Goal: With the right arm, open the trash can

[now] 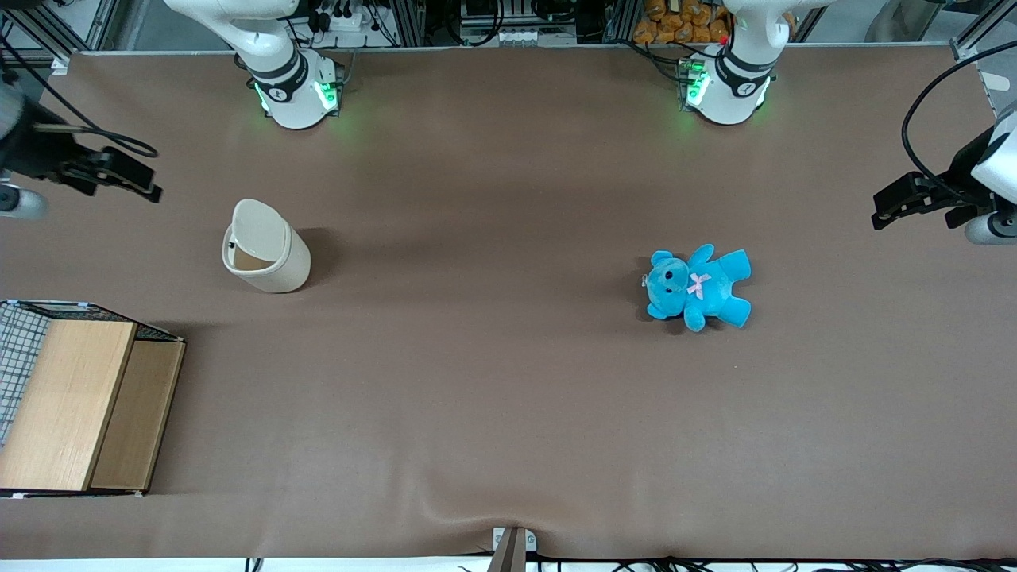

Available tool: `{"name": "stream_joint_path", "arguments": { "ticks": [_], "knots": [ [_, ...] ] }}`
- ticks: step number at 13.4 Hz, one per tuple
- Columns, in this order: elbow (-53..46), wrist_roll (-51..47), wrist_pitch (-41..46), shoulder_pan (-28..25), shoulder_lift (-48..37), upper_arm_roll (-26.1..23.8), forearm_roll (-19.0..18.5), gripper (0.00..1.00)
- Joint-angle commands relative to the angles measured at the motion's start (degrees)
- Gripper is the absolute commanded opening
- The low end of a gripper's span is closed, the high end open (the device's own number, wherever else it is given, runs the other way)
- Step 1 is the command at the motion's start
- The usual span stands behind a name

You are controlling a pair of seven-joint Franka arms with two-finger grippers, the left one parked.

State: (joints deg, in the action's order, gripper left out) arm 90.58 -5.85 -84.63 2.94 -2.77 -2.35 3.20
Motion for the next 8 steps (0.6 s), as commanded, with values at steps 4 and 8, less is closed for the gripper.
{"name": "stream_joint_path", "arguments": {
  "ticks": [4,8],
  "knots": [
    [-3.04,9.97,0.34,0.58,1.27,6.22,1.72,1.0],
    [-3.12,11.65,-3.7,0.93,2.94,6.4,0.93,1.0]
  ]
}}
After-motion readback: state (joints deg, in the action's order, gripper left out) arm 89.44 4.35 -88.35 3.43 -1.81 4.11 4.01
